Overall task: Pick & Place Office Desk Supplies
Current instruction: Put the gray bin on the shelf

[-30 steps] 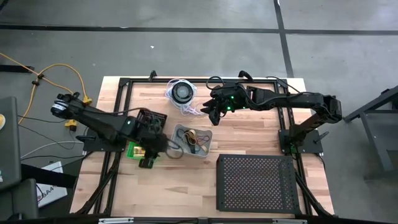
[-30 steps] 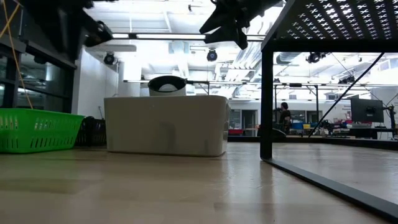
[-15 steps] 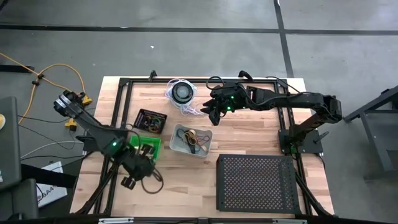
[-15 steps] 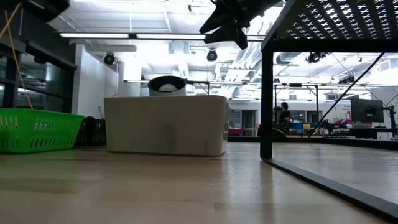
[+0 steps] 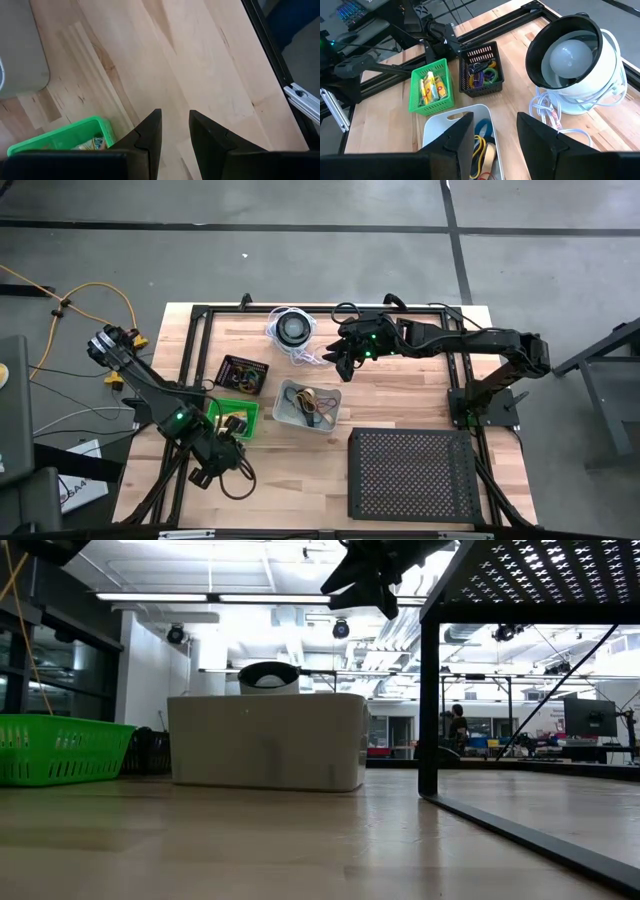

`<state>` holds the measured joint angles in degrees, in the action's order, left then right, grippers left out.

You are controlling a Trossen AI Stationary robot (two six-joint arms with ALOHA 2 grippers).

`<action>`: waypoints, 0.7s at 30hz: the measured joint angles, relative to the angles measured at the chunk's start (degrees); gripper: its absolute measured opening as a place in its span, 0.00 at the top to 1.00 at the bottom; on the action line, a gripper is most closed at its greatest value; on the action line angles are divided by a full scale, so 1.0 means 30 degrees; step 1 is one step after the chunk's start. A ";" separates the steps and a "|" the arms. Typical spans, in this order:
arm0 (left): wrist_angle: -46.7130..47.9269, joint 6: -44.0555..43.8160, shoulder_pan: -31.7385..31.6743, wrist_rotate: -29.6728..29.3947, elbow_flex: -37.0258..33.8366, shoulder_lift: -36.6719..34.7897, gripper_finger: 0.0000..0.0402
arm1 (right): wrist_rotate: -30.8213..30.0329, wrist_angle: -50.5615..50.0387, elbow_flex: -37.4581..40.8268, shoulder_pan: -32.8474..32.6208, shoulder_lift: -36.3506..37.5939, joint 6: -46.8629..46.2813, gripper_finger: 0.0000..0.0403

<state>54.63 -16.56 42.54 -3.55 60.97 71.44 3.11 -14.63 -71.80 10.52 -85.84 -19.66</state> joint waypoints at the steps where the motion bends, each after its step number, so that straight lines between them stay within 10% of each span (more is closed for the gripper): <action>1: 0.0002 0.0000 0.0000 0.0000 0.0000 0.0001 0.77 | 0.0000 0.0000 -0.0005 -0.0002 0.0000 0.0000 0.66; 21: 0.0000 0.0007 -0.0007 0.0029 0.0000 0.0001 0.77 | 0.0003 0.0158 0.0002 -0.0007 0.0000 0.0000 0.66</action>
<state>54.63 -16.53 42.52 -3.46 60.97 71.44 3.12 -14.16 -71.79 10.50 -85.84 -19.66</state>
